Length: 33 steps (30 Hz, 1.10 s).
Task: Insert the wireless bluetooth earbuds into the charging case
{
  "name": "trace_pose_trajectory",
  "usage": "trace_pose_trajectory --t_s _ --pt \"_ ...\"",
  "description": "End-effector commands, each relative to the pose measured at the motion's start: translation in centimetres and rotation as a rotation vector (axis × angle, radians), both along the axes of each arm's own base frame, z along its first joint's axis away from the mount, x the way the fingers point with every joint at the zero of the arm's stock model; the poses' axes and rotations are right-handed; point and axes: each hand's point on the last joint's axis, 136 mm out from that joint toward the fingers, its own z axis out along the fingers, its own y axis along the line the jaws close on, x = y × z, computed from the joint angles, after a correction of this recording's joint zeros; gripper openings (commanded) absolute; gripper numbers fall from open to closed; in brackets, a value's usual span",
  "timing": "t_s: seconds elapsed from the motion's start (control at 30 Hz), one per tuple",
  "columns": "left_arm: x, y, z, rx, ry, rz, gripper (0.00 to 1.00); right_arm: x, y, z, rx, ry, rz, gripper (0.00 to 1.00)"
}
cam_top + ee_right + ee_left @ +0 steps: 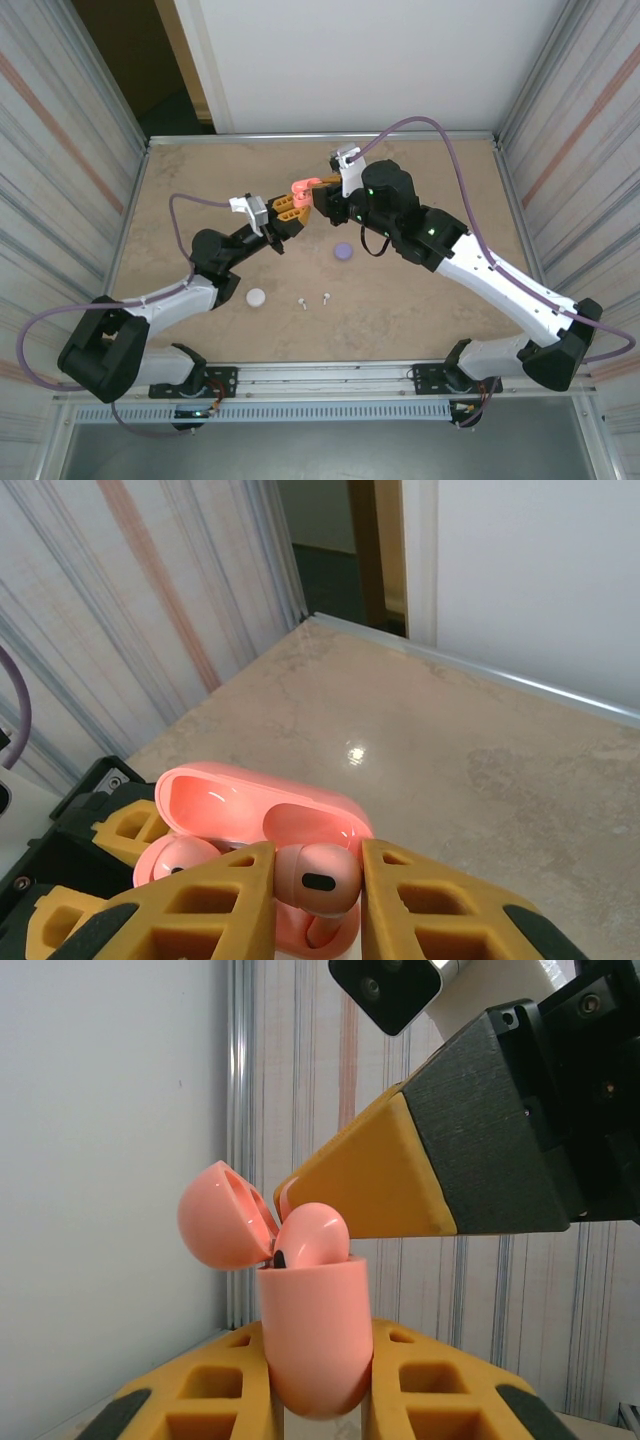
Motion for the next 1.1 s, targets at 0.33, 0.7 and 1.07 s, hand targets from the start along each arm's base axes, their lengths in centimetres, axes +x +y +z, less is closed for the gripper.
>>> trace_pose_trajectory --t_s 0.33,0.7,1.07 --pt "-1.4 0.5 2.7 -0.058 -0.085 -0.007 0.0 -0.5 0.6 0.9 0.047 0.02 0.02 0.33" --pt "-1.5 0.6 2.8 -0.06 -0.089 -0.011 0.0 -1.1 -0.2 4.0 0.116 -0.011 0.051 0.49" --pt "-1.7 0.6 3.1 -0.07 -0.099 -0.017 0.0 -1.8 -2.5 5.3 0.221 0.026 0.098 0.56"
